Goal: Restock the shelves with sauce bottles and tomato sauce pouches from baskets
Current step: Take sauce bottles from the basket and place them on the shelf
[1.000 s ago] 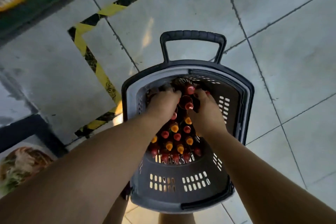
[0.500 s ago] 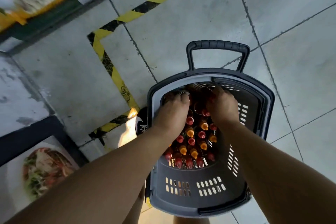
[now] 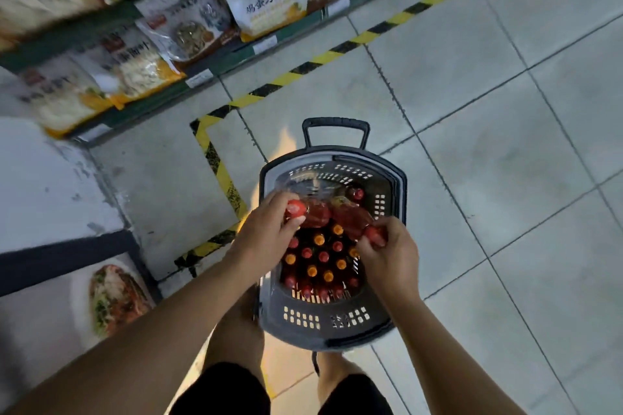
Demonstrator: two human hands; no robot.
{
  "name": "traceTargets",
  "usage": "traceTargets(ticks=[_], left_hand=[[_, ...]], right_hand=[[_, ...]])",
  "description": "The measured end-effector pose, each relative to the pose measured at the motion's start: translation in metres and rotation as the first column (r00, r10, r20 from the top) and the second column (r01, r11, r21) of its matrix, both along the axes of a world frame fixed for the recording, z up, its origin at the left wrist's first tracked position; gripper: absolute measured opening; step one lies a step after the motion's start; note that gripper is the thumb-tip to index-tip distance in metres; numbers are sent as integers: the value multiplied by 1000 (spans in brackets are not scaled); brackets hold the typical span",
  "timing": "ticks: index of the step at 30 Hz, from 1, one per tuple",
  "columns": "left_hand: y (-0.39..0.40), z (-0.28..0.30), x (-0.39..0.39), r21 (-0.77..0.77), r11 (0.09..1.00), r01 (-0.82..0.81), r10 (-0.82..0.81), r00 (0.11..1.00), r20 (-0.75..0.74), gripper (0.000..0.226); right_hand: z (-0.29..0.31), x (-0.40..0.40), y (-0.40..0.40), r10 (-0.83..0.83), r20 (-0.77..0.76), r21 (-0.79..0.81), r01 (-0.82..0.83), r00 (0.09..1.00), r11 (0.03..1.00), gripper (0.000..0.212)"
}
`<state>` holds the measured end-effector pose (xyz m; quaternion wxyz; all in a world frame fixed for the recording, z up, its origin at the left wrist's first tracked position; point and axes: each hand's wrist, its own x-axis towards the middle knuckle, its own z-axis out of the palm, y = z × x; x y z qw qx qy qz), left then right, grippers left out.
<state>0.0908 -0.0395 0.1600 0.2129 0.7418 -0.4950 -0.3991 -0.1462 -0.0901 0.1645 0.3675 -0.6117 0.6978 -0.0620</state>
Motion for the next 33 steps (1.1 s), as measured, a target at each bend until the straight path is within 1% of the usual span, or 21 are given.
traceTargets(ticks=[3,5,7,9,12,15,18,20,23,28,33], left_hand=[[36,58,-16,-66,994,-93,91,996,-20,27],[63,95,-27,-87,974,-209,207,978,-29,24],[90,136,-42,-81,922,-379,375,925,-59,23],[116,177,-59,-83,874,-480,475,877,-67,20],[154,235,-78,-144,857,-495,488,869,-80,15],[193,284,-87,-221,844,-489,472,872,-125,15],[233,324,-92,-248,797,-551,522,835,-176,17],[258,341,-95,-255,777,-576,543,817,-193,16],[297,355,-98,-265,772,-577,539,816,-207,17],[375,366,-107,-262,743,-616,570,788,-234,20],[460,371,-122,-321,684,-655,627,753,-200,21]], right_hand=[[59,-32,25,62,22,-28,-61,998,998,23],[99,-54,41,134,30,-59,-132,991,990,23],[138,-75,57,177,49,-62,-174,983,983,21],[174,-96,74,187,66,-61,-183,980,981,21],[224,-120,95,223,60,-141,-213,973,967,28],[266,-138,112,306,41,-175,-295,951,940,37],[298,-155,126,362,25,-195,-350,932,916,41],[316,-163,133,396,8,-238,-382,918,893,39],[338,-165,150,381,-41,-256,-379,923,889,34],[358,-157,189,403,-9,-317,-385,915,867,33],[376,-140,234,374,12,-318,-351,927,881,26]])
